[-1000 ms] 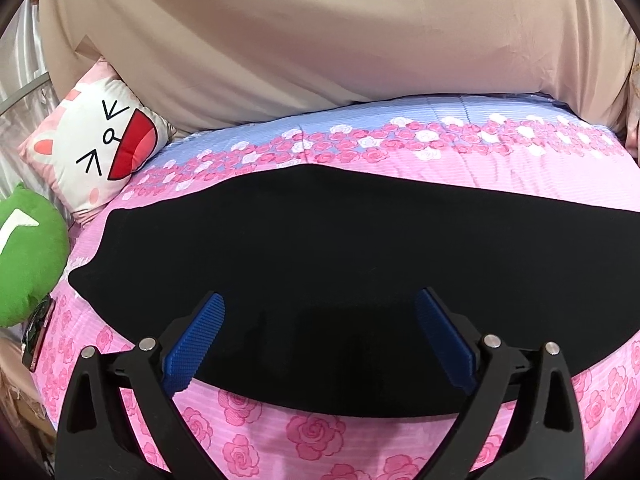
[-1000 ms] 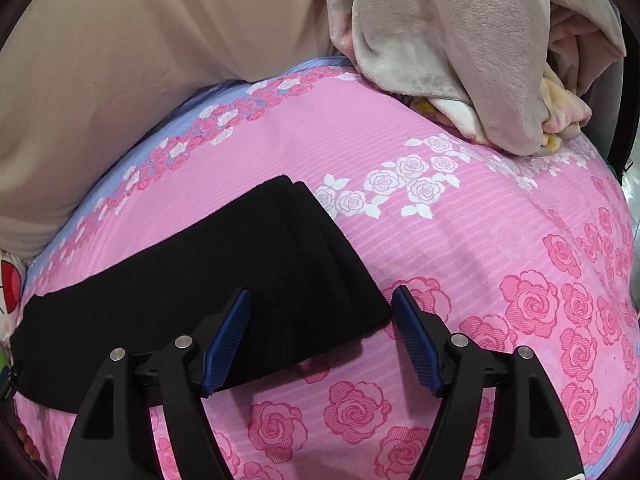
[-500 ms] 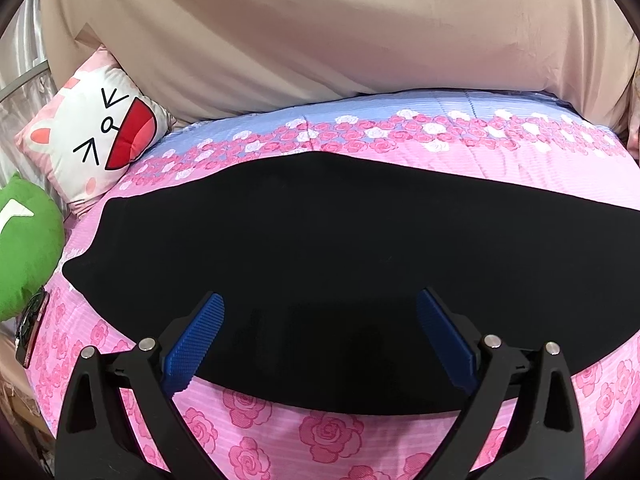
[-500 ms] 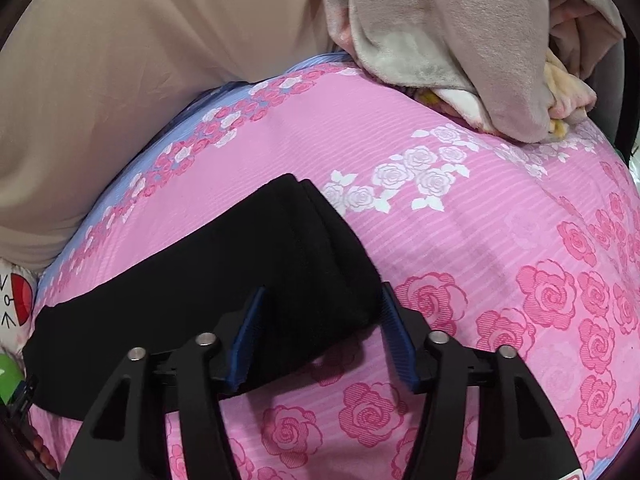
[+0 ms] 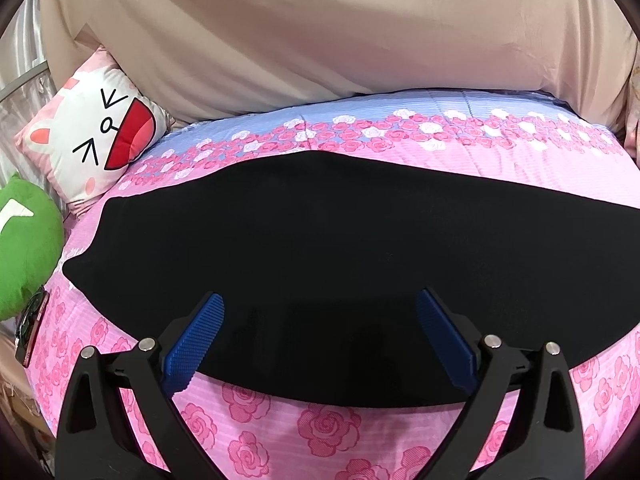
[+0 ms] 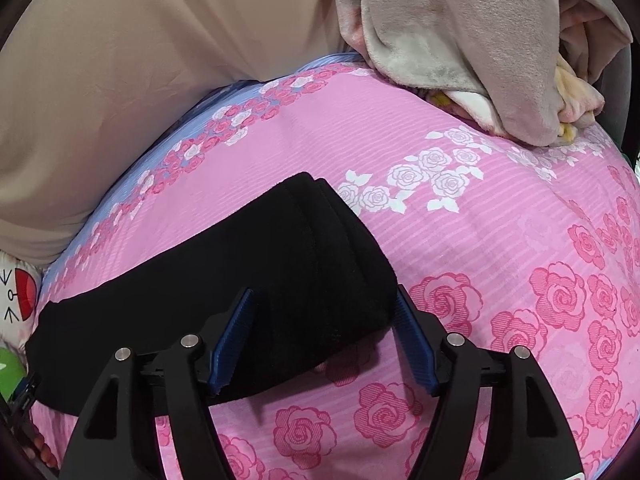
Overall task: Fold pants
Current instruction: 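Close the right gripper on the folded end of the trousers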
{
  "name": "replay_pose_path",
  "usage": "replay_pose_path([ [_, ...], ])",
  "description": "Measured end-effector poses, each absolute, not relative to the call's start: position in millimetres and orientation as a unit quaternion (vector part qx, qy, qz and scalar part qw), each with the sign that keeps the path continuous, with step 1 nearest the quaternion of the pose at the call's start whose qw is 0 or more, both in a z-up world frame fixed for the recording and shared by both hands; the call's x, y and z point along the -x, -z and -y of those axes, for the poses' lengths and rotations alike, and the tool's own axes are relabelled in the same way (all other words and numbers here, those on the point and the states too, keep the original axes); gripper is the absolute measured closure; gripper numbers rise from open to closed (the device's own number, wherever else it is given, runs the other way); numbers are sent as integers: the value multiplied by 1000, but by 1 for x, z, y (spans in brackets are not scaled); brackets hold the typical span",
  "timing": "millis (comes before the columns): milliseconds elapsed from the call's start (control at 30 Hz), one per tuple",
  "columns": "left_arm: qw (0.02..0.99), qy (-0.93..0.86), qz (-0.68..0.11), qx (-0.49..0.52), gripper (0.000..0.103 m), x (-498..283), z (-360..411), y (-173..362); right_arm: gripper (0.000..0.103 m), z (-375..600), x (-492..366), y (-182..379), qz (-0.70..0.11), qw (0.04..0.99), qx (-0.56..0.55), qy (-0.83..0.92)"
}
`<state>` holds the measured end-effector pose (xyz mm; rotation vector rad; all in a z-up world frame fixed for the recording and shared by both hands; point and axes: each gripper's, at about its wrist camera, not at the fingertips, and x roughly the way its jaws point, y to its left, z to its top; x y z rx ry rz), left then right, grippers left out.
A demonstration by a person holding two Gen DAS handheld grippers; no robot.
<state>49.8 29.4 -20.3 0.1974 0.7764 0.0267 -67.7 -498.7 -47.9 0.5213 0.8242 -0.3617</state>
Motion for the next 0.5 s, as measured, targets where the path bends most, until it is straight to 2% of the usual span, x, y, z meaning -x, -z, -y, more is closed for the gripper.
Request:
replay_pose_path([
  [67,921,-14,-377,-99,8,-49,-28,20,45,499,66,48,-395,868,-246,172],
  [100,921,-14,-378,-98,8,-49,-28,20,72,499,66,48,-394,869,-247,173],
  [133,921,-13,-378,-98,8,-49,-28,19,84,500,66,47,-388,870,-255,166],
  [333,925,-10,-368,-94,8,-45,-32,10,85,471,62,4,-338,896,-258,131],
  [500,929,-6,-360,-81,8,-40,-45,4,84,380,29,-55,-313,929,-191,47],
])
